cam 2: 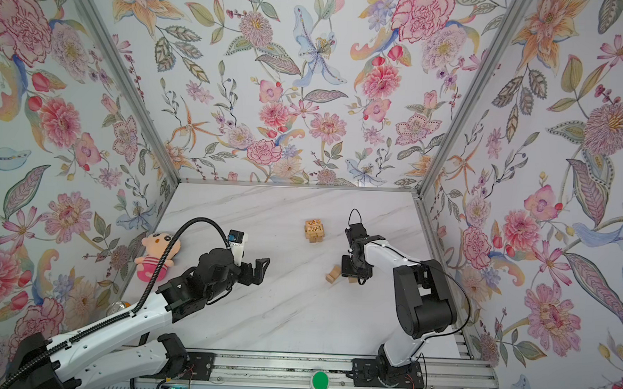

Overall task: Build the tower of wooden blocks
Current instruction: 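Lower the open right gripper around one wooden arch block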

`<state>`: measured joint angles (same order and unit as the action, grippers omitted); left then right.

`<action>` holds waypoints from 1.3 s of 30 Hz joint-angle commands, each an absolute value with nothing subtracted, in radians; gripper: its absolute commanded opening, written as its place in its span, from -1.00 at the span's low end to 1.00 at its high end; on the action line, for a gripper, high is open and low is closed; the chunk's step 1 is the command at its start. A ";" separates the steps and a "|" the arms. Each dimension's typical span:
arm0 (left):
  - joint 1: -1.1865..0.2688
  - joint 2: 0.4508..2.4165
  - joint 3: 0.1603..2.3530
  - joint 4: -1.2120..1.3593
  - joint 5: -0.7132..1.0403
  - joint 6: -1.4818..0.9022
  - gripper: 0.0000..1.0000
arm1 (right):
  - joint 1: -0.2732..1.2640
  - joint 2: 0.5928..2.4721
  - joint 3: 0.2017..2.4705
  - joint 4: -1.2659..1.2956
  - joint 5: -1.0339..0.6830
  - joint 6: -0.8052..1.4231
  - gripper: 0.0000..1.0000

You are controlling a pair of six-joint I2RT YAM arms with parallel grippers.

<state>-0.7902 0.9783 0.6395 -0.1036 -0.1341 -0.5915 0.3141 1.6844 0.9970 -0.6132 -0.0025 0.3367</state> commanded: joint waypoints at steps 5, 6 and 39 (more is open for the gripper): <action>-0.779 0.950 0.660 -0.114 -0.111 -0.570 0.98 | 0.328 1.710 1.004 -0.649 0.056 0.346 -0.02; -0.779 0.947 0.660 -0.114 -0.112 -0.569 0.99 | 0.332 1.713 1.008 -0.656 0.066 0.346 -0.02; -0.779 0.934 0.637 -0.106 -0.113 -0.559 0.99 | 0.392 1.609 1.033 -0.751 0.115 0.367 0.14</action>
